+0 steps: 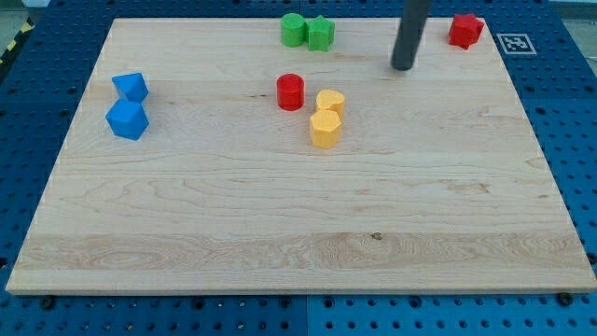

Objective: Move the red circle into the red star

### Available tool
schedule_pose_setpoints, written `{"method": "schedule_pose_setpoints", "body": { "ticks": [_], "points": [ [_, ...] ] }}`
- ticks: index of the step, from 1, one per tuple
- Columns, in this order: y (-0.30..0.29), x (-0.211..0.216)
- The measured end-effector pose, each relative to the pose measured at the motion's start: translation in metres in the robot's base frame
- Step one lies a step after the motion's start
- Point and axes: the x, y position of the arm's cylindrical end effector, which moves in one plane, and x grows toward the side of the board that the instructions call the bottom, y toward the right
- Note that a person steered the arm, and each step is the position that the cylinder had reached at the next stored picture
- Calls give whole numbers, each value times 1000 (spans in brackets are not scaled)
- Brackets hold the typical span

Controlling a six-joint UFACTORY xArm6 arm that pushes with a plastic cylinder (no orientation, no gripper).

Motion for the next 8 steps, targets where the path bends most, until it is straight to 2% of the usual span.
{"method": "schedule_pose_setpoints", "body": {
  "ticks": [3,4,5,7,8],
  "points": [
    [-206,2],
    [-248,12],
    [-252,47],
    [-250,61],
    [-216,67]
  ]
}}
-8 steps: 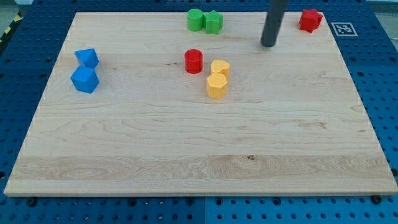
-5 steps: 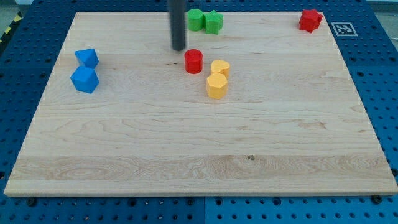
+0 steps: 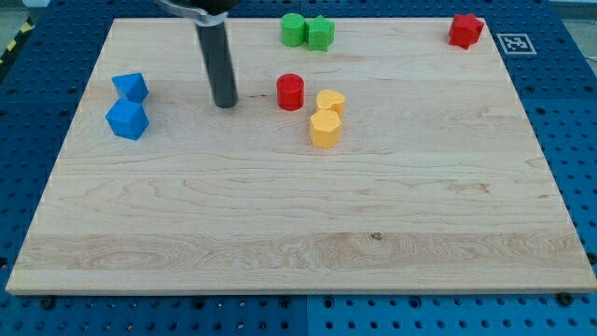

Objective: Move the red circle into the red star

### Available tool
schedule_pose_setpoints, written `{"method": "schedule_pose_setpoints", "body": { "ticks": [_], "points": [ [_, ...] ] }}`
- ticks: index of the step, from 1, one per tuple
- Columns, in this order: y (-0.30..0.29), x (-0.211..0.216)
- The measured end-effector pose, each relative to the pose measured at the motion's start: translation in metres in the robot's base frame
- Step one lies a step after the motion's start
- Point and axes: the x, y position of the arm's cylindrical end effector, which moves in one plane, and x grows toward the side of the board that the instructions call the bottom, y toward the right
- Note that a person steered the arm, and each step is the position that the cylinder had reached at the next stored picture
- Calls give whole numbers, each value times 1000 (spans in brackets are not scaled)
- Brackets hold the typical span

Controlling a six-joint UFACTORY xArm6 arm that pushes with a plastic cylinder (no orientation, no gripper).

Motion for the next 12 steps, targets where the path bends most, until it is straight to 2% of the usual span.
{"method": "schedule_pose_setpoints", "body": {
  "ticks": [5,7,12],
  "points": [
    [74,5],
    [107,-8],
    [124,-42]
  ]
}}
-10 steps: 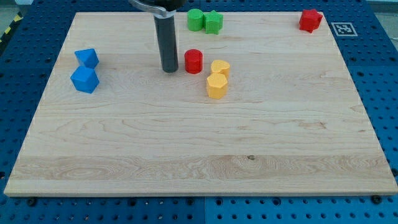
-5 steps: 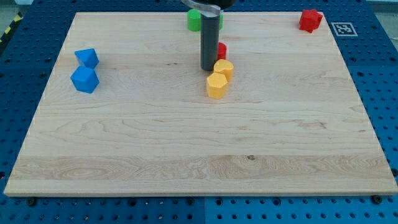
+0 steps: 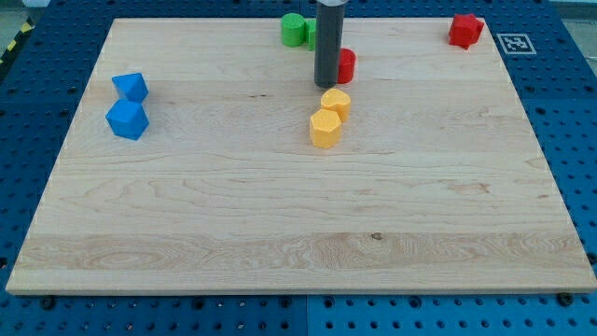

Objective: Move the red circle into the red star

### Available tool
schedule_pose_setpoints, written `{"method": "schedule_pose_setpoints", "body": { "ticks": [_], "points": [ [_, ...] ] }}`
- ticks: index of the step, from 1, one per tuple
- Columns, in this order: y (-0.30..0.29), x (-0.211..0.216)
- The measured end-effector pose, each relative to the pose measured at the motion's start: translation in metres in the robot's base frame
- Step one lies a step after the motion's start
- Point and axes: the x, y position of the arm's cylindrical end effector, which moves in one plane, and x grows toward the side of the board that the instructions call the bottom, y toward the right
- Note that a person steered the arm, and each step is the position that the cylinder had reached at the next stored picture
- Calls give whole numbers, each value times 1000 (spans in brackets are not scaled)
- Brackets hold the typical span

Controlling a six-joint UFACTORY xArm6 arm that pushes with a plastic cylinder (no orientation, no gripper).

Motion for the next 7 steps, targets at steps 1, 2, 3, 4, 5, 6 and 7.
{"method": "schedule_pose_setpoints", "body": {
  "ticks": [1,2,3,4,5,6,7],
  "points": [
    [1,-10],
    [6,-18],
    [25,-21],
    [40,-34],
    [57,-48],
    [75,-57],
    [94,-63]
  ]
}}
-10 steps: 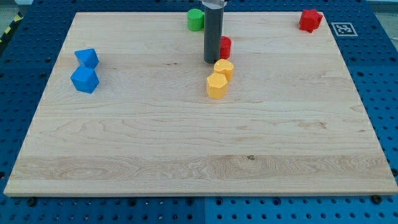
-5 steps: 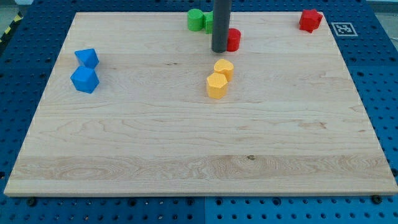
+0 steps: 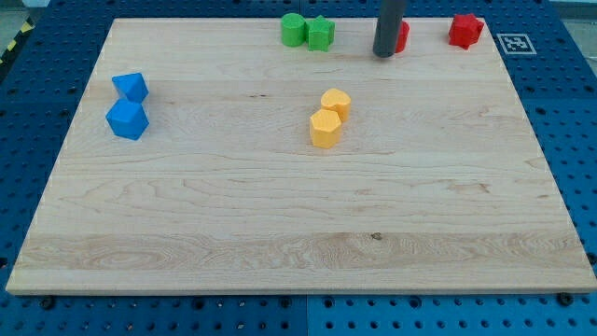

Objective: Move the red circle into the red star

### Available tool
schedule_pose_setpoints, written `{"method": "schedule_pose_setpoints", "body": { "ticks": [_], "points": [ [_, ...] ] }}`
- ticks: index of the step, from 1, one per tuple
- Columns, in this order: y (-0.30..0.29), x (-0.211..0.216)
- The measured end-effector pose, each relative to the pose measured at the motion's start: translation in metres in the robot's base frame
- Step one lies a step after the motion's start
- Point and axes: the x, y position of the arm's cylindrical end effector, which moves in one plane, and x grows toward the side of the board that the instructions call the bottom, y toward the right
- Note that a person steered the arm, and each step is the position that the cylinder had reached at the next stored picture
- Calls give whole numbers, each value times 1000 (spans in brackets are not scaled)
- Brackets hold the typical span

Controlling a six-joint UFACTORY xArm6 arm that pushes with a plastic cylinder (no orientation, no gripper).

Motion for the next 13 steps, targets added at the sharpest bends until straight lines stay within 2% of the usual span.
{"method": "schedule_pose_setpoints", "body": {
  "ticks": [2,4,9,10,11,13],
  "points": [
    [-25,-3],
    [-28,-33],
    [54,-33],
    [51,-33],
    [40,-16],
    [18,90]
  ]
}}
